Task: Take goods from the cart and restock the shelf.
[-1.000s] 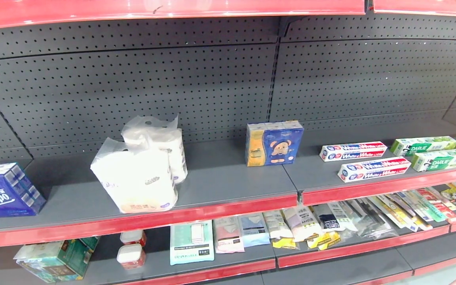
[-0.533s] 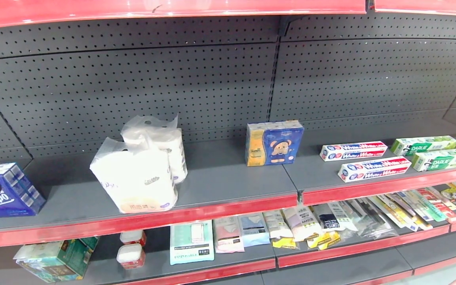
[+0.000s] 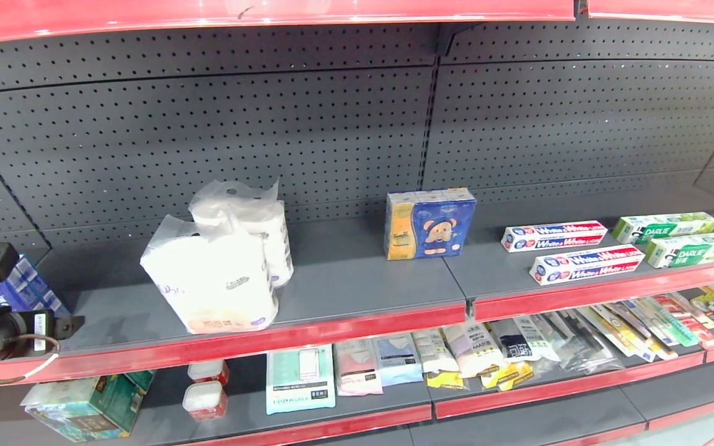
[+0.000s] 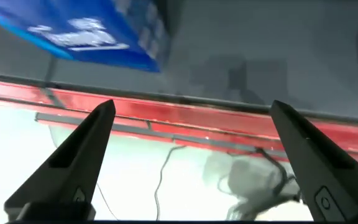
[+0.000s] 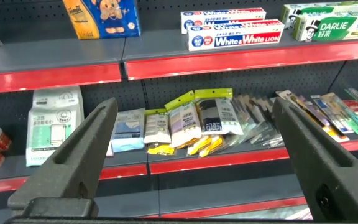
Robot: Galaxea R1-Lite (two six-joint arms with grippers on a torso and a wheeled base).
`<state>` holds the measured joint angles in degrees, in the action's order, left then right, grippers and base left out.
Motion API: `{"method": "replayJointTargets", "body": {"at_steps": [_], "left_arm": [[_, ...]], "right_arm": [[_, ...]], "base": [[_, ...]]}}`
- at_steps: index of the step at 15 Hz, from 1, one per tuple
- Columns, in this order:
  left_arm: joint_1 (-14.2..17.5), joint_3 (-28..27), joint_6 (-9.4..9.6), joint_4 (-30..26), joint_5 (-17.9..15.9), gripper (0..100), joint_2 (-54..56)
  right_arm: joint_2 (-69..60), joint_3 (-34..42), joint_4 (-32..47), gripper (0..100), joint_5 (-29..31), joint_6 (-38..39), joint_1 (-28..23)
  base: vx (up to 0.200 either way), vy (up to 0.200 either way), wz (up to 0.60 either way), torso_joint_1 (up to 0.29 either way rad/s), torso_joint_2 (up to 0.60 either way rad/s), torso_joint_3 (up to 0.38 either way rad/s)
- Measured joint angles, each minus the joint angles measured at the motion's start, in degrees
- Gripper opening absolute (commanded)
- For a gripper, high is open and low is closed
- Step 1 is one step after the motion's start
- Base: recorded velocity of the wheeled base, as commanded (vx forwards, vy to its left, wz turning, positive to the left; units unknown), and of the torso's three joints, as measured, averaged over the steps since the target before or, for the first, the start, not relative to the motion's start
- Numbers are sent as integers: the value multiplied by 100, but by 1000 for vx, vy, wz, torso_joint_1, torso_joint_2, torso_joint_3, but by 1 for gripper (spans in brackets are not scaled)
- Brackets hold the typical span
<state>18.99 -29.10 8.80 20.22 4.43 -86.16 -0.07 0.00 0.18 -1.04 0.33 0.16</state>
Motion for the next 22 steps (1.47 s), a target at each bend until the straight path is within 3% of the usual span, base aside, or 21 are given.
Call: {"method": "replayJointTargets", "body": {"at_steps": [7, 13, 22], "left_arm": [[-327, -63, -35, 651, -452, 100, -661], [-516, -277, -101, 1029, -625, 100, -1158], [-555, -562, -106, 1321, -847, 100, -1692]], "right_arm": [[0, 0, 0, 100, 0, 2, 0], [0, 0, 0, 100, 2, 0, 2], [0, 0, 0, 100, 0, 0, -2]], "base": [[0, 0, 0, 0, 0, 0], [0, 0, 0, 0, 0, 0], [0, 0, 0, 0, 0, 0]]}}
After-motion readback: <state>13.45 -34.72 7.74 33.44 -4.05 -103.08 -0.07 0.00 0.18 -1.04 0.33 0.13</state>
